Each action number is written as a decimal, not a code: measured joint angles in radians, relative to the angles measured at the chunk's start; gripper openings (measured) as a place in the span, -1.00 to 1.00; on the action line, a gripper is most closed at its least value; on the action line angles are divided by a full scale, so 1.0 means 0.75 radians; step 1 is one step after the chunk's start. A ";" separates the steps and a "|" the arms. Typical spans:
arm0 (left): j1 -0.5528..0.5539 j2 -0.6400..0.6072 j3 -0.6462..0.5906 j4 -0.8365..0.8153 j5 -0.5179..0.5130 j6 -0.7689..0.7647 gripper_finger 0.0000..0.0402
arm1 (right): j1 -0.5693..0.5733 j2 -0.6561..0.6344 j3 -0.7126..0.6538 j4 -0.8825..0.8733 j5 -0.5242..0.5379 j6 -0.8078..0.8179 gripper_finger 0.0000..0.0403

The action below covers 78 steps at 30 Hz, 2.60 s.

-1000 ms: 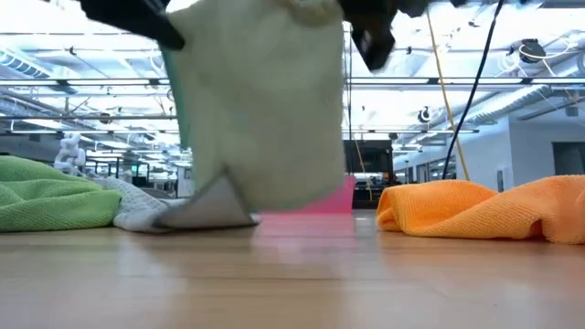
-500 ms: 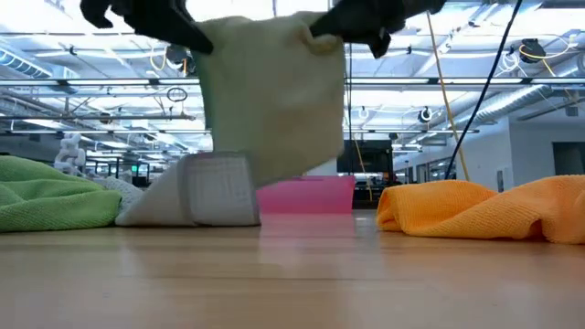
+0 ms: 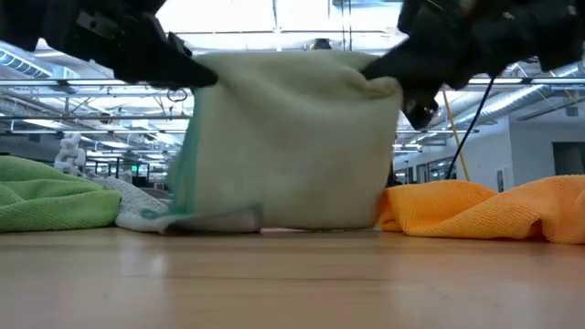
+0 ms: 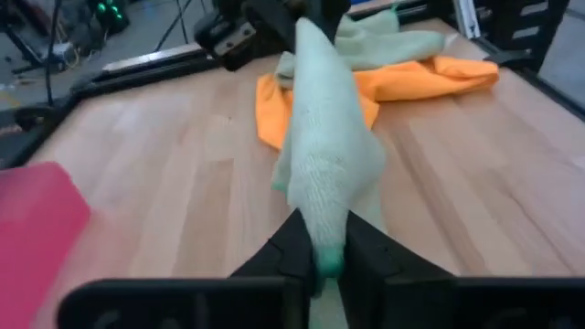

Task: Fold microfiber towels
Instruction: Fold the top light green towel

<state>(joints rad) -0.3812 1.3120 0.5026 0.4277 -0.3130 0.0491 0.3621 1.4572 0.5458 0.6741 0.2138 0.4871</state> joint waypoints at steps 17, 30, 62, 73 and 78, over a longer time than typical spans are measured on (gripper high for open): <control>-0.124 0.306 -0.003 0.424 -0.002 -0.255 -0.20 | 0.105 0.003 -0.038 -0.049 0.123 0.107 -0.89; -0.176 0.347 -0.002 0.477 -0.159 -0.388 0.12 | 0.122 0.003 -0.037 -0.048 0.208 0.157 -0.89; -0.274 0.625 0.215 0.513 -0.296 -0.497 -0.03 | 0.244 0.003 -0.036 -0.059 0.204 0.249 -0.89; -0.263 0.710 0.226 0.529 -0.430 -0.528 0.83 | 0.234 0.003 -0.036 -0.069 0.241 0.263 -0.89; -0.237 0.807 0.290 0.560 -0.395 -0.483 0.51 | 0.226 0.003 -0.036 -0.087 0.238 0.283 -0.89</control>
<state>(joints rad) -0.5590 1.9176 0.7202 0.8474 -0.6094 -0.3128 0.5313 1.4593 0.5190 0.6090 0.3924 0.6991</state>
